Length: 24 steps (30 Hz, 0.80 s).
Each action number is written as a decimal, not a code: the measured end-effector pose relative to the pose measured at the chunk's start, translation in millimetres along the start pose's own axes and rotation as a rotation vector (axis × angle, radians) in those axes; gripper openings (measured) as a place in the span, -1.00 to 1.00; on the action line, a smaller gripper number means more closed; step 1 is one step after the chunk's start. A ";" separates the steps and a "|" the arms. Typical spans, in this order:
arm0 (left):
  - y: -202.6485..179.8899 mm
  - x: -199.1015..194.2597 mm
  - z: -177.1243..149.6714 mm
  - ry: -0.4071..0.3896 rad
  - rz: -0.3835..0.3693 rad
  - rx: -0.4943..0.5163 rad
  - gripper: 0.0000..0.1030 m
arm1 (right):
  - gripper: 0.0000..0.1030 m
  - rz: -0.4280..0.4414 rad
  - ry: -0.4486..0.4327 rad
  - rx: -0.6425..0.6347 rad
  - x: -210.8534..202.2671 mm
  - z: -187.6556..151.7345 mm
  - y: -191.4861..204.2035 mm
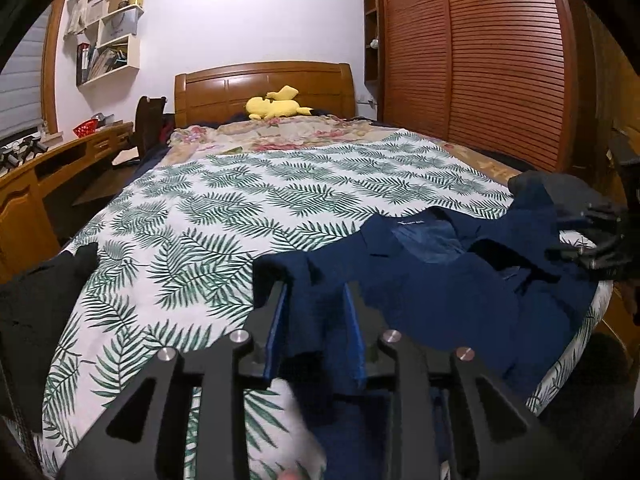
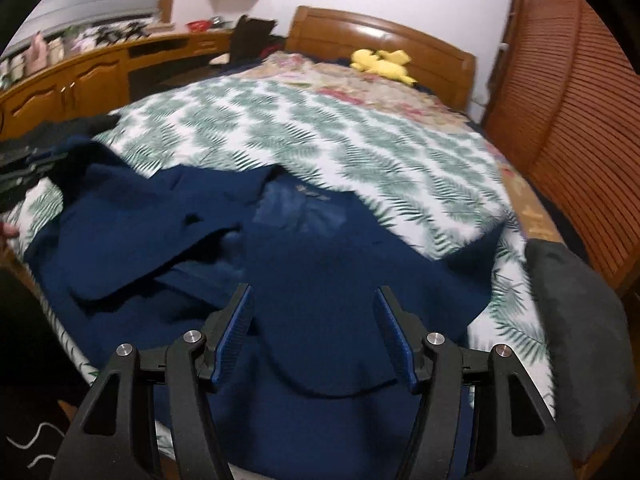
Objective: Fold large clothes
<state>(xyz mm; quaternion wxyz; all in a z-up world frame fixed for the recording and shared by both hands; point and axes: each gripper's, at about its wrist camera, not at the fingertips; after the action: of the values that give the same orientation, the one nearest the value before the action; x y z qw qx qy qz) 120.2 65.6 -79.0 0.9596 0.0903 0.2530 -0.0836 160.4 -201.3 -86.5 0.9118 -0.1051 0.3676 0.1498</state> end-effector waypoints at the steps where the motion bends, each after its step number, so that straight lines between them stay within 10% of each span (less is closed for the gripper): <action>1: 3.0 -0.9 -0.9 -0.001 0.002 -0.005 -0.49 | 0.23 0.010 0.021 -0.012 4.8 -1.9 6.0; 11: 20.5 -2.8 -14.5 0.019 0.031 -0.025 -0.49 | 0.22 -0.105 0.145 -0.105 52.5 -7.7 10.8; 16: 28.3 -5.0 -20.9 0.023 0.036 -0.038 -0.49 | -0.65 -0.101 0.152 -0.084 74.5 18.9 -9.2; 24: 44.3 -8.5 -28.5 0.030 0.045 -0.078 -0.49 | -0.76 -0.188 0.058 -0.070 106.2 94.9 3.9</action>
<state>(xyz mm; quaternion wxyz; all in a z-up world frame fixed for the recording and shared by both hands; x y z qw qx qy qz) 108.6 115.6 -93.3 0.9601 0.0599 0.2684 -0.0506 292.4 -148.3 -94.2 0.9065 -0.1753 0.3770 0.0735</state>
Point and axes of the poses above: each gripper's, at about its wrist camera, not at the fingertips, and x roughly the way its jaws point, y to its left, z to its top, and after that the axes turned 11 degrees about x, right-handed
